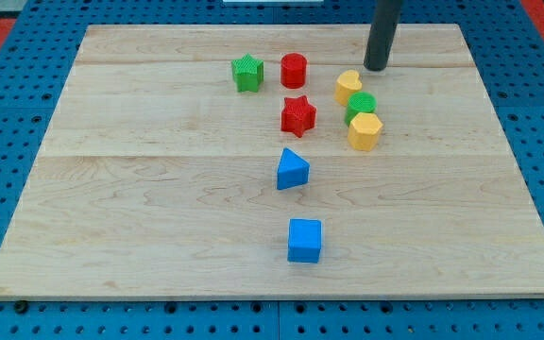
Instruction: Place green star above yellow heart
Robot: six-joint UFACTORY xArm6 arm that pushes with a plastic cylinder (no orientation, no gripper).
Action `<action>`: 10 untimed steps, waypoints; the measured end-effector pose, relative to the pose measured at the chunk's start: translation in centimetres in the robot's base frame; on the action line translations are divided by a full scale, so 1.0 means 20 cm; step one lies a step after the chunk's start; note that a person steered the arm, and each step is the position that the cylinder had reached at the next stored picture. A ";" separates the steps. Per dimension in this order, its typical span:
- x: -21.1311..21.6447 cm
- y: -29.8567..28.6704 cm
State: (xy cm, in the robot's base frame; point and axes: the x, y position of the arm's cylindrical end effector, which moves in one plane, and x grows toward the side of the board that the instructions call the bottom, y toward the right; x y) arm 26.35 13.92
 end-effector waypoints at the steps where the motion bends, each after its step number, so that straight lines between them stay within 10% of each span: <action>1: -0.25 -0.17; 3: -0.26 -1.06; 4: 0.11 -1.34; 6: 0.52 -1.11; 10: 0.07 -0.97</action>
State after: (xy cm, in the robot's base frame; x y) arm 27.72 -5.52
